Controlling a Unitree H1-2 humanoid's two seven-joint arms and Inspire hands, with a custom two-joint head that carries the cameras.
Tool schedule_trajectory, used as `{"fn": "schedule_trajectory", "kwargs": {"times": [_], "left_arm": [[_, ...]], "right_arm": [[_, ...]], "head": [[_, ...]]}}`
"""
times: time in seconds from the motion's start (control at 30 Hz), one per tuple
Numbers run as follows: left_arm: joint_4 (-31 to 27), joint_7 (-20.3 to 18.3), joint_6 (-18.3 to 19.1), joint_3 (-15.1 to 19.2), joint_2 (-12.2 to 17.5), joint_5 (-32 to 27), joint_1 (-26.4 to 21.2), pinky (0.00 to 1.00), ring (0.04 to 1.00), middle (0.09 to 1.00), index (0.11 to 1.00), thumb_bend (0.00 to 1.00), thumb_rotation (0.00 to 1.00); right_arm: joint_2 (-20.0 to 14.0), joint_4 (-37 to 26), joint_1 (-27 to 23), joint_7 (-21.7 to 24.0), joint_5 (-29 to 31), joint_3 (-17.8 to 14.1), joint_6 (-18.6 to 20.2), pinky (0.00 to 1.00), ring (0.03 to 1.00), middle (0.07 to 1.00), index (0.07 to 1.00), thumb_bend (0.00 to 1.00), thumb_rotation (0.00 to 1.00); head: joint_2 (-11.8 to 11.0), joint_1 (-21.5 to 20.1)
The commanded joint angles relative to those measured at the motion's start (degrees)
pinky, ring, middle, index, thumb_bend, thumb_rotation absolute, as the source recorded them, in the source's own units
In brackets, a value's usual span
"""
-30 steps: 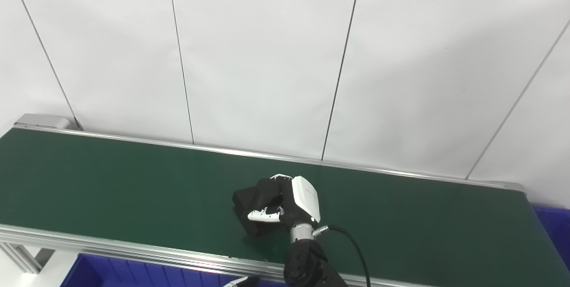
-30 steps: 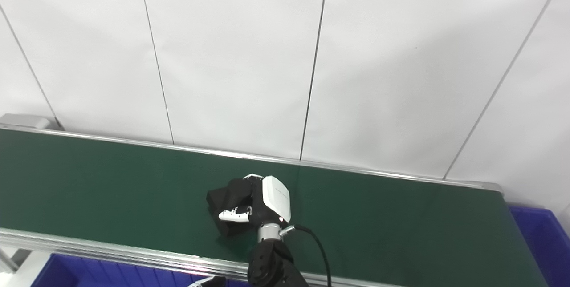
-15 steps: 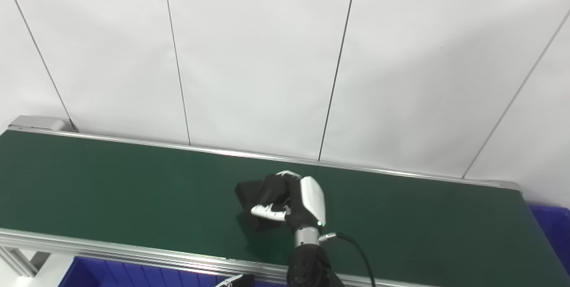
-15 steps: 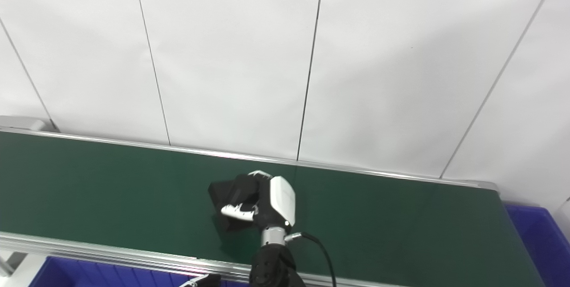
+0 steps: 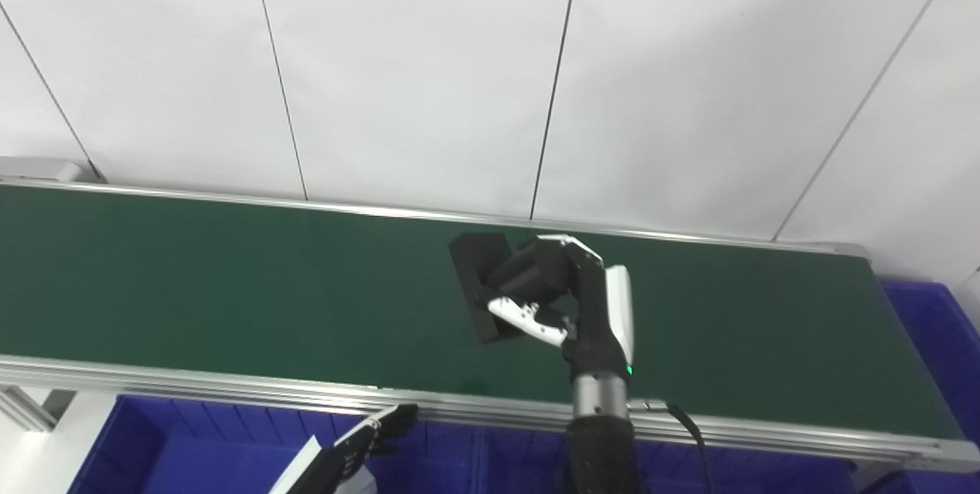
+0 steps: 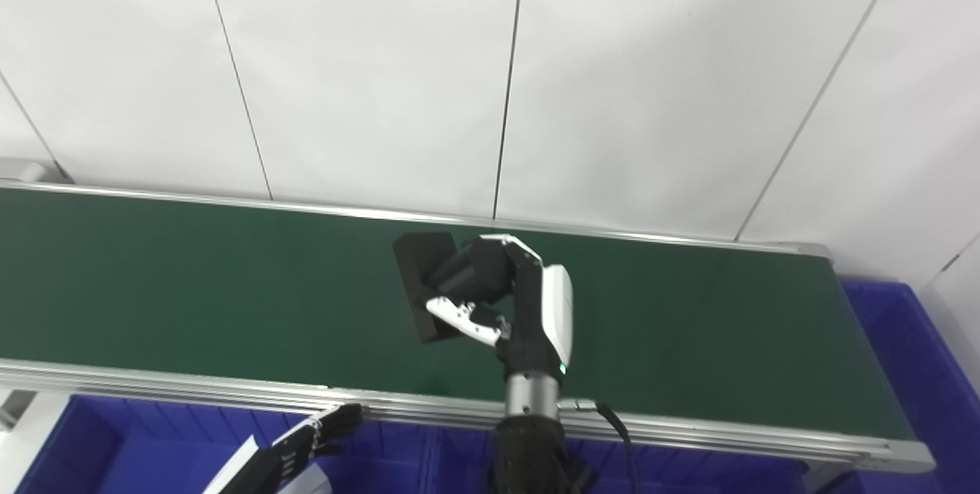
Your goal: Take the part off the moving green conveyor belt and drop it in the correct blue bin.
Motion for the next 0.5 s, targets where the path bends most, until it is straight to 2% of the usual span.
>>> {"fn": "schedule_trajectory", "kwargs": {"times": [0.0,0.1,0.13,0.27,0.47], "left_arm": [[-2.2,0.1,-0.2,0.2,0.1,-0.7,-0.1,0.85,0.891,0.893,0.901,0.93,0.23],[-2.9,0.1,0.3,0.3,0.1,-0.5,-0.2,0.84,0.885,0.897,0.902,0.93,0.25],[-3.1,0.0,0.5,0.4,0.1,-0.5,-0.3,0.84,0.882,0.897,0.9,0.93,0.25],[-4.5,0.2,1.7,0.5,0.0,-0.3,-0.1,0.82,0.871,0.891,0.895,0.93,0.25],[-6.0,0.5,2.8,0.7,-0.5,-0.3,0.2,0.81,0.863,0.887,0.902,0.93,0.25]], "right_arm": [[-0.7,-4.3,0.6,1.9,-0.5,0.0,1.1,0.37,0.39,0.498,0.571,0.5,0.0],[-2.4,-6.8,4.0,4.1,-1.3,-0.1,1.8,0.37,0.39,0.5,0.57,0.5,0.0],[-3.0,-7.7,5.3,4.8,-2.2,0.0,2.6,0.37,0.39,0.5,0.57,0.5,0.0],[-5.2,-9.6,8.8,7.2,-3.8,0.4,4.2,0.37,0.388,0.499,0.566,0.5,0.0],[-7.7,-9.7,12.7,10.6,-1.7,-0.5,4.2,0.38,0.392,0.5,0.565,0.5,0.0]], "head": [[0.9,0.1],[1.1,0.2],[2.1,0.3],[3.0,0.5],[4.3,0.9]]}}
